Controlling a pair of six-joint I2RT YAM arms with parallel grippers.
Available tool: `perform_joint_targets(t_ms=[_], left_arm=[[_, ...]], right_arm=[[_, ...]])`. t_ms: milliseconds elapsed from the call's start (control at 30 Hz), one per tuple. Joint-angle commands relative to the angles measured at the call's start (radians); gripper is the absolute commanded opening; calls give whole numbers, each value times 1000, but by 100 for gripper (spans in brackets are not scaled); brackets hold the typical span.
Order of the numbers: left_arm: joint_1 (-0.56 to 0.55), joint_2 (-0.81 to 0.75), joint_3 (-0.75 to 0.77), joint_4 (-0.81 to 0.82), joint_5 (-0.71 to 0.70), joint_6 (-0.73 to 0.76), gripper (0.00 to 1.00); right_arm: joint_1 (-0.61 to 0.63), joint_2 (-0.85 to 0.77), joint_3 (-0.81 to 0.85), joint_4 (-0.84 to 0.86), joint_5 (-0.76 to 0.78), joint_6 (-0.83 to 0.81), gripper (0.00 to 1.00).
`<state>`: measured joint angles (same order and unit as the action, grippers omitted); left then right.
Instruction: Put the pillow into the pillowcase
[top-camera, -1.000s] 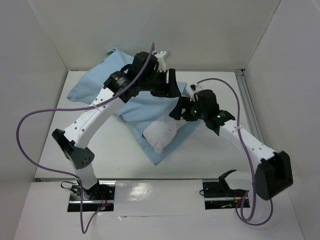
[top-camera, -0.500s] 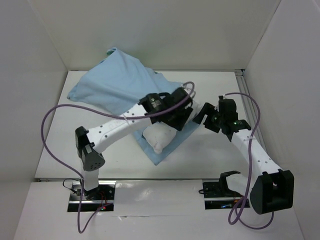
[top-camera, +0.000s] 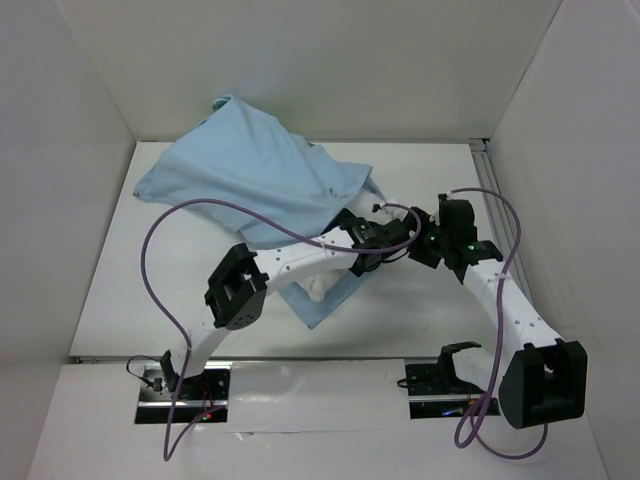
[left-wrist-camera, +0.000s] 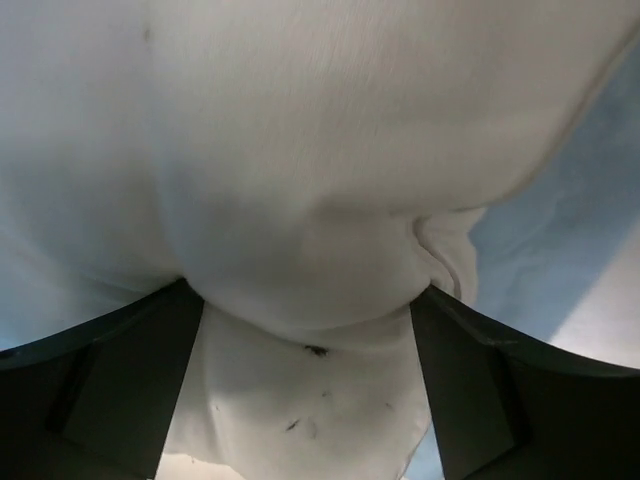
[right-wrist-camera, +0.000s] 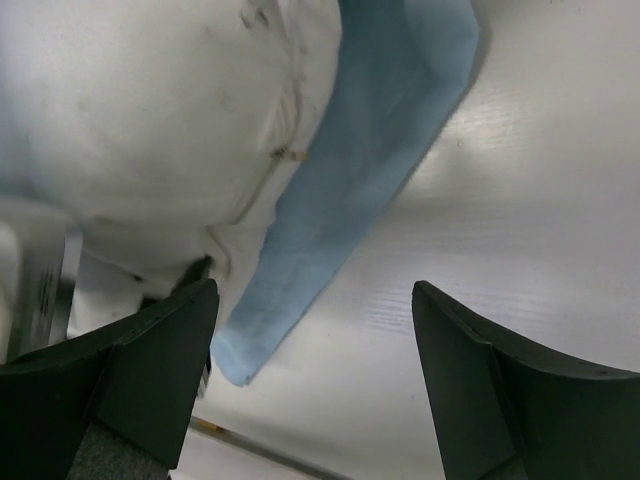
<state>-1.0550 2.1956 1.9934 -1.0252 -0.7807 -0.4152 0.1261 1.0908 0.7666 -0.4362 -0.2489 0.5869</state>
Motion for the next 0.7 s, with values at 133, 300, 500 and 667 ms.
perform_joint_targets(t_ms=[133,300,500,667], left_arm=[[162,55,159,-55,-7,-34,0],[396,-194,223,23,603,-46,0],[639,-327,251,73,1007,-68,0],[730,-361,256,115,1175,-129,0]], right_arm=[[-5,20,-53,22,-62,-18,85],[-5,11,-43,115,-144,-27,85],[24,86,112,288,-217,36,49],[128,266,244,463,-217,134,12]])
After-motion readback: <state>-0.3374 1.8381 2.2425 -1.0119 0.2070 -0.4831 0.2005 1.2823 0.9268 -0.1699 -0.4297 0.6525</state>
